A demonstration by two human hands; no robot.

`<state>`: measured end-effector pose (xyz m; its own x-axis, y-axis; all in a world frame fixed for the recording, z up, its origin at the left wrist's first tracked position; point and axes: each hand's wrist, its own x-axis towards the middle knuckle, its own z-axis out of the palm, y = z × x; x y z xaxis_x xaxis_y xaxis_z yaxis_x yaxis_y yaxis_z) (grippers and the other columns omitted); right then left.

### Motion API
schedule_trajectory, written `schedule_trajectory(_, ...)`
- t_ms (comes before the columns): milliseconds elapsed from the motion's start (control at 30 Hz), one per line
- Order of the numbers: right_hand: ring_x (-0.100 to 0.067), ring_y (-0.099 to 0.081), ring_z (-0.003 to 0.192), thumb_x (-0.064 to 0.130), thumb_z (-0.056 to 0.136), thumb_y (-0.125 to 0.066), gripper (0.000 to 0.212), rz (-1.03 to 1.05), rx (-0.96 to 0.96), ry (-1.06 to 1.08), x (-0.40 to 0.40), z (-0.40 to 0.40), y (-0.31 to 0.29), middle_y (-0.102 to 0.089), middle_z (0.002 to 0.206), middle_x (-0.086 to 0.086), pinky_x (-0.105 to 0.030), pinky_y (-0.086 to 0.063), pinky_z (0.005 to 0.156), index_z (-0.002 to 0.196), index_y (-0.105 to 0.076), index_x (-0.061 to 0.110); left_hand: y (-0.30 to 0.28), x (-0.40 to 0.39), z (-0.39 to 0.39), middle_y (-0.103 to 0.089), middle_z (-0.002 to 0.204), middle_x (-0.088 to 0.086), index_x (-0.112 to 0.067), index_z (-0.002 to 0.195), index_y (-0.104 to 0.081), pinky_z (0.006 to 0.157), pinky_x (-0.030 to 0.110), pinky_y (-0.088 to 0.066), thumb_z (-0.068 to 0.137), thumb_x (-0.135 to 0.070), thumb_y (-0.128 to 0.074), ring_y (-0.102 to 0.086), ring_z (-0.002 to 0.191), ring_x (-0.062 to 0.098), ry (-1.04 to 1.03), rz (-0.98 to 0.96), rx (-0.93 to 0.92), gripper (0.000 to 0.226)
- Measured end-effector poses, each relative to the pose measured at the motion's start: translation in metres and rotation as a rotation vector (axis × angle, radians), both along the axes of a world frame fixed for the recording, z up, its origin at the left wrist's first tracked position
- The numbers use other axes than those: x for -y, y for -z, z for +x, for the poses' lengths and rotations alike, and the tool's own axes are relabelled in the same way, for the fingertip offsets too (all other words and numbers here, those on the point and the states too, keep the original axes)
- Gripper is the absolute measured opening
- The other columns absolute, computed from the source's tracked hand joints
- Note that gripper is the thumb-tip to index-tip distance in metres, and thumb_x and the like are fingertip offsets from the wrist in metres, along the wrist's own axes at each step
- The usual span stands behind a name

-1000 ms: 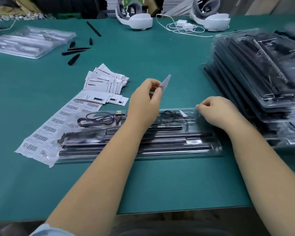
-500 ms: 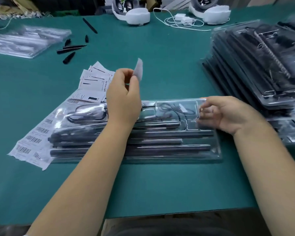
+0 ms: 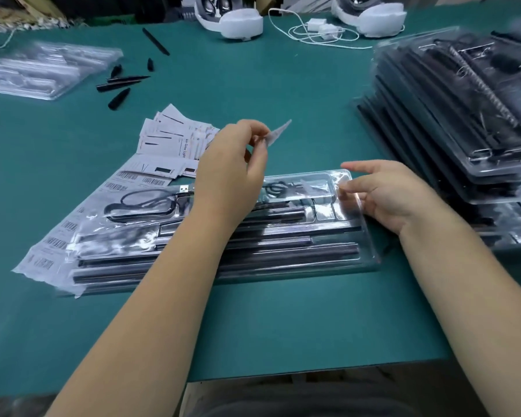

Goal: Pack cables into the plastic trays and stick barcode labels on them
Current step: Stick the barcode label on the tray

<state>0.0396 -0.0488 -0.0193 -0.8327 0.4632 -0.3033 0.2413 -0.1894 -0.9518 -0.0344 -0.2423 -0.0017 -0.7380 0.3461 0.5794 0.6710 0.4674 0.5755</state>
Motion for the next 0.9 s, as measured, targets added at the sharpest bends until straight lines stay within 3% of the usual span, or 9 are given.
schedule_trajectory(67, -0.017, -0.066, 0.064, -0.007, 0.078, -0.064, 0.043, 0.129, 0.025, 0.009, 0.0, -0.002, 0.004, -0.064, 0.084, -0.012, -0.032, -0.056, 0.073, 0.118, -0.06, 0.008, -0.001, 0.001, -0.001, -0.056, 0.09, -0.009, -0.012, 0.1, -0.068, 0.067, 0.006, -0.036, 0.094, -0.012, -0.055, -0.051, 0.078, 0.009, 0.055, -0.068, -0.029, 0.014)
schedule_trajectory(133, -0.015, -0.065, 0.075, 0.004, 0.077, -0.066, 0.042, 0.337, 0.03, 0.032, 0.004, -0.003, 0.006, -0.068, 0.084, -0.006, -0.026, -0.052, 0.08, 0.118, -0.064, 0.013, -0.001, 0.003, -0.002, -0.057, 0.089, -0.007, -0.015, 0.099, -0.072, 0.071, 0.013, -0.039, 0.092, -0.013, -0.06, -0.053, 0.081, 0.012, 0.105, -0.133, -0.056, 0.014)
schedule_trajectory(200, -0.019, -0.061, 0.095, 0.013, 0.082, -0.062, 0.033, 0.716, 0.014, 0.022, 0.011, -0.004, 0.006, -0.068, 0.101, -0.004, -0.019, -0.043, 0.084, 0.115, -0.067, 0.014, -0.001, 0.005, -0.002, -0.062, 0.088, -0.003, -0.015, 0.097, -0.074, 0.073, 0.021, -0.039, 0.09, -0.015, -0.064, -0.054, 0.082, 0.016, 0.13, -0.169, -0.094, 0.012)
schedule_trajectory(267, -0.02, -0.045, 0.117, 0.023, 0.089, -0.059, 0.024, 1.012, -0.063, 0.044, 0.017, -0.004, 0.006, -0.06, 0.117, -0.004, -0.015, -0.026, 0.093, 0.107, -0.071, 0.015, 0.0, 0.005, -0.002, -0.066, 0.088, 0.001, -0.015, 0.093, -0.075, 0.073, 0.023, -0.039, 0.088, -0.016, -0.068, -0.055, 0.083, 0.02, 0.131, -0.188, -0.116, 0.009)
schedule_trajectory(433, -0.004, -0.028, 0.106, 0.048, 0.089, -0.056, 0.04, 0.985, -0.124, 0.02, 0.029, -0.009, -0.002, -0.052, 0.102, 0.008, -0.012, -0.018, 0.085, 0.074, -0.075, 0.016, 0.0, 0.003, 0.0, -0.068, 0.084, 0.007, -0.009, 0.085, -0.075, 0.068, 0.032, -0.043, 0.085, -0.011, -0.069, -0.057, 0.079, 0.03, 0.152, -0.2, -0.228, 0.006)
schedule_trajectory(567, -0.01, -0.049, 0.098, 0.045, 0.079, -0.07, 0.03, 0.887, -0.103, -0.073, 0.029, -0.018, -0.015, -0.058, 0.077, 0.014, -0.019, -0.033, 0.075, 0.063, -0.071, 0.02, 0.0, 0.003, 0.0, -0.068, 0.082, 0.008, -0.008, 0.081, -0.075, 0.061, 0.038, -0.046, 0.083, -0.011, -0.07, -0.058, 0.075, 0.031, 0.189, -0.22, -0.31, 0.007)
schedule_trajectory(633, -0.011, -0.055, 0.092, 0.042, 0.078, -0.071, 0.027, 0.804, -0.083, -0.123, 0.025, -0.023, -0.018, -0.062, 0.072, 0.011, -0.019, -0.041, 0.071, 0.06, -0.069, 0.022, 0.0, 0.005, -0.002, -0.068, 0.086, 0.005, -0.011, 0.082, -0.076, 0.063, 0.04, -0.047, 0.084, -0.014, -0.071, -0.056, 0.079, 0.031, 0.191, -0.265, -0.259, 0.006)
schedule_trajectory(733, -0.011, -0.054, 0.076, 0.039, 0.084, -0.067, 0.031, 0.792, -0.078, -0.229, 0.026, -0.029, -0.011, -0.066, 0.073, -0.001, -0.026, -0.039, 0.068, 0.056, -0.063, 0.026, 0.0, 0.008, -0.007, -0.067, 0.094, 0.002, -0.016, 0.087, -0.076, 0.072, 0.043, -0.047, 0.086, -0.018, -0.069, -0.053, 0.086, 0.024, 0.191, -0.361, -0.147, 0.007)
schedule_trajectory(900, -0.007, -0.056, 0.086, 0.035, 0.079, -0.073, 0.021, 0.901, -0.082, -0.211, 0.032, -0.029, 0.006, -0.06, 0.075, 0.018, -0.024, -0.04, 0.075, 0.061, -0.064, 0.03, 0.002, 0.01, -0.012, -0.066, 0.091, -0.002, -0.024, 0.09, -0.075, 0.073, 0.032, -0.044, 0.088, -0.025, -0.066, -0.045, 0.075, 0.012, 0.192, -0.506, -0.017, 0.009)
